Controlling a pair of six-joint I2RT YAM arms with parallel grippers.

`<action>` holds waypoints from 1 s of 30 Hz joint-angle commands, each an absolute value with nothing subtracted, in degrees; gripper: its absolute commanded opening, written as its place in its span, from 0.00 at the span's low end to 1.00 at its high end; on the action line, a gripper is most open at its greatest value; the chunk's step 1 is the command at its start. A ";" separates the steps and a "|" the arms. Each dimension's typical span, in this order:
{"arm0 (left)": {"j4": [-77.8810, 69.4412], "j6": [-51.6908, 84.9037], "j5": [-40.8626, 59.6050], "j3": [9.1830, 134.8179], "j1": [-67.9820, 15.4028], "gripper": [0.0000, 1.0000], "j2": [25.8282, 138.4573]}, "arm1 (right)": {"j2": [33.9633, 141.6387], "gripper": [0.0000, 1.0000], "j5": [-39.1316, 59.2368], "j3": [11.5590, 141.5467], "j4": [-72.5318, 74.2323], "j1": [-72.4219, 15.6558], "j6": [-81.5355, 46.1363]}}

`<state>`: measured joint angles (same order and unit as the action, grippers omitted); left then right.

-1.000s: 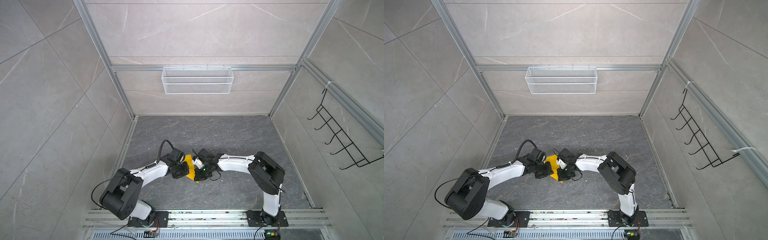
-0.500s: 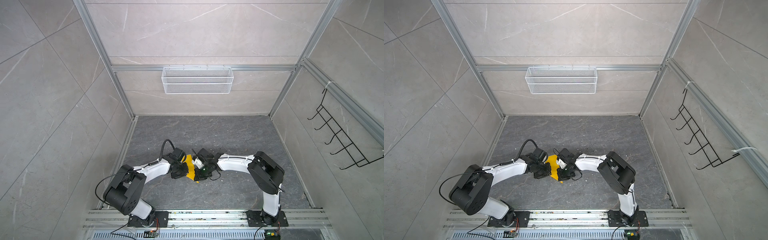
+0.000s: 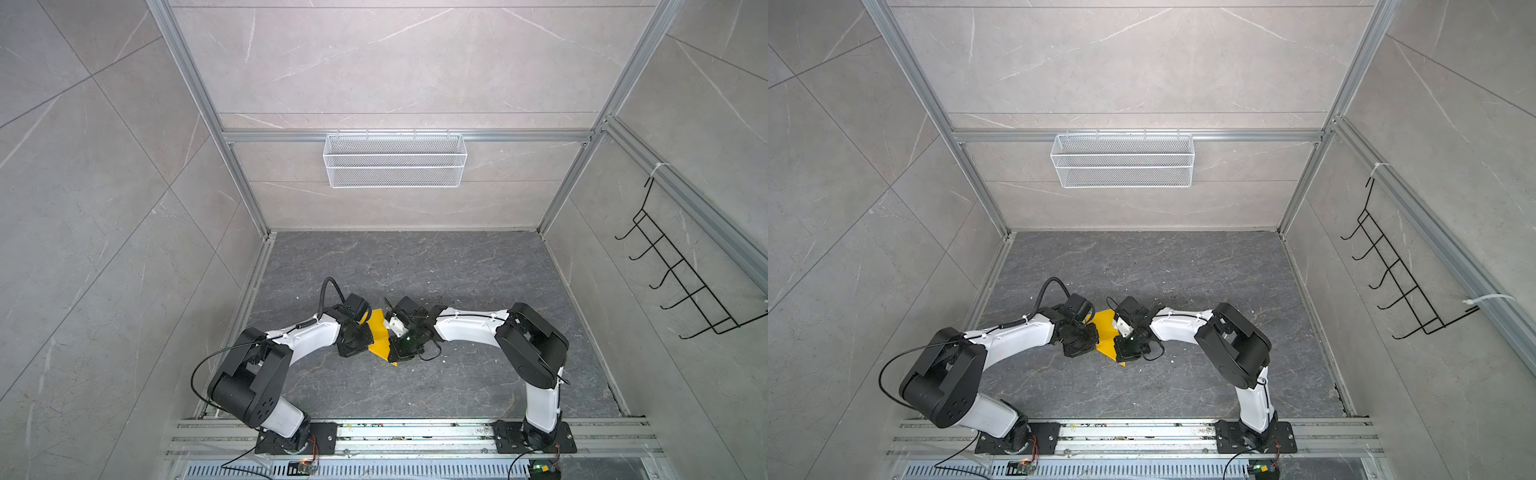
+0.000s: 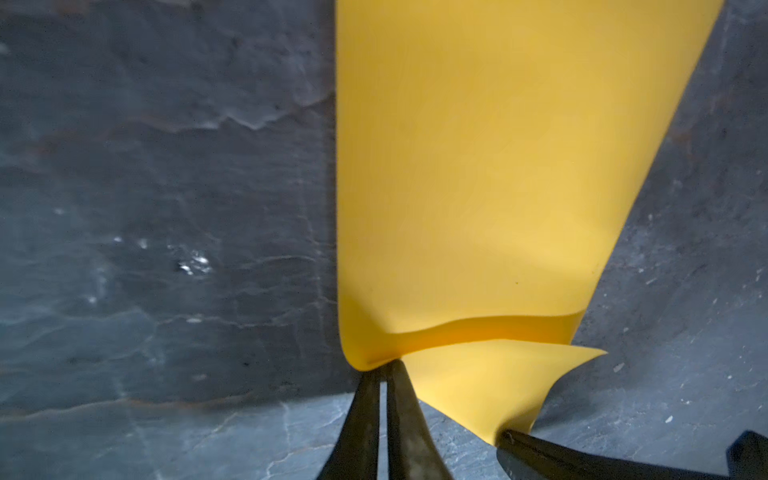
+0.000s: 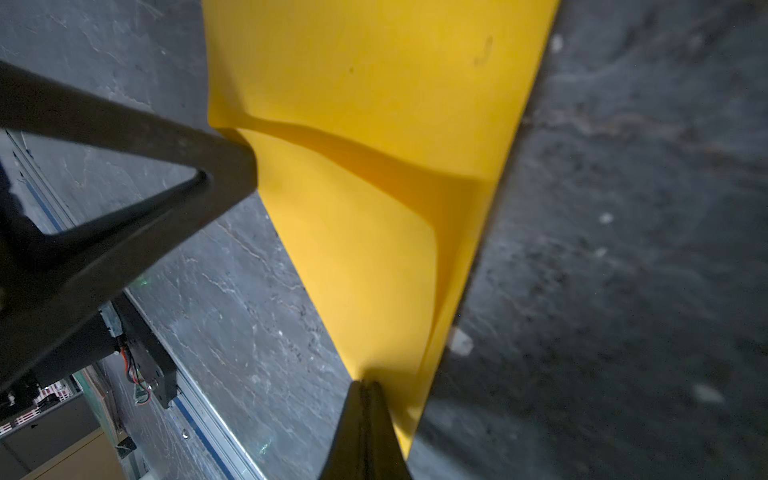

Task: Fold a paper plane with a square sheet of paper (pick it up from the middle)

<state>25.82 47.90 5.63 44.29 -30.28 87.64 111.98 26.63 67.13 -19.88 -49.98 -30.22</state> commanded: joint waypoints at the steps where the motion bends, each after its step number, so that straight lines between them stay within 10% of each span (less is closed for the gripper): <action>1: 30.92 49.70 1.31 45.52 -29.18 0.12 89.07 | 114.46 0.01 23.07 65.40 -24.02 -50.06 -30.80; 14: 38.17 47.60 -3.14 52.01 -28.75 0.11 87.74 | 114.08 0.01 22.94 64.45 -23.34 -50.04 -31.34; 30: 22.50 46.32 14.16 45.04 -35.48 0.10 84.85 | 114.61 0.01 23.29 64.80 -24.61 -50.08 -31.91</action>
<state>23.73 46.87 11.94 44.34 -35.09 83.05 111.98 26.83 67.02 -19.73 -49.91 -31.48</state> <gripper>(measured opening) 0.105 0.050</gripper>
